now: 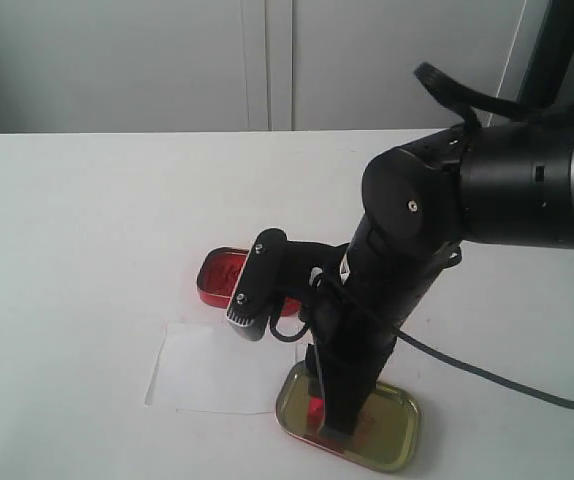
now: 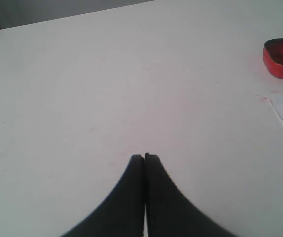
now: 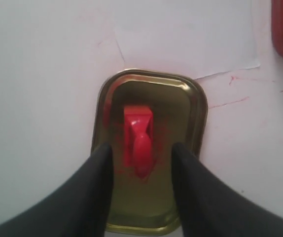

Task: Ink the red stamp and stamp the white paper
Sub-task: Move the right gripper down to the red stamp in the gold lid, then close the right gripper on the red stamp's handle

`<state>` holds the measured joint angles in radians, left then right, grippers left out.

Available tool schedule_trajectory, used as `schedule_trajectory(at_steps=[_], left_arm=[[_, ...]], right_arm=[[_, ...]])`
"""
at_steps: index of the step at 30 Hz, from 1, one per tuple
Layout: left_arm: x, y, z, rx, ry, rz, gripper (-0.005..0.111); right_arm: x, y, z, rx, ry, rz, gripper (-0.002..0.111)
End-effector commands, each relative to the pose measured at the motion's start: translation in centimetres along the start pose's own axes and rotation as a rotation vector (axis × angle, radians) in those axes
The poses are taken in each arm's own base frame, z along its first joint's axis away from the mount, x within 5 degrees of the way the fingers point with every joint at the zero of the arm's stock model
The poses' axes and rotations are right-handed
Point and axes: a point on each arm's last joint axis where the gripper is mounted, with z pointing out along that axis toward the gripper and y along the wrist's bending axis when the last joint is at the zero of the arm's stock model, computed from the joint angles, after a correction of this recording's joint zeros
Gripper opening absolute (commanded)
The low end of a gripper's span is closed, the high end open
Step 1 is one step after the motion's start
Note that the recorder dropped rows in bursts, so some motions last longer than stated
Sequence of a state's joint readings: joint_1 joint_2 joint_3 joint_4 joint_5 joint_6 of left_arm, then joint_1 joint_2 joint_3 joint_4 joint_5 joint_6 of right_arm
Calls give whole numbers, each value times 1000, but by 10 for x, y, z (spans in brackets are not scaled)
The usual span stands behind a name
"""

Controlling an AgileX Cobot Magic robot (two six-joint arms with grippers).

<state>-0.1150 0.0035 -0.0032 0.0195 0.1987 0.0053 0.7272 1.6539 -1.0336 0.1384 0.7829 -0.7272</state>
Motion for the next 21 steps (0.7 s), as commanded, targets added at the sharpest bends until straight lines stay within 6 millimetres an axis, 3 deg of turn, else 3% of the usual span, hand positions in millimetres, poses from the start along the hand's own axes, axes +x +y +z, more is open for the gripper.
schedule_trajectory(at_steps=[1,21], left_arm=[[1,0,0,-2,-3,-1,0],[1,0,0,-2,-3,-1,0]], right_arm=[[0,-1,1,9,6,-95,42],[4,-4,31,-28,89,-111,42]])
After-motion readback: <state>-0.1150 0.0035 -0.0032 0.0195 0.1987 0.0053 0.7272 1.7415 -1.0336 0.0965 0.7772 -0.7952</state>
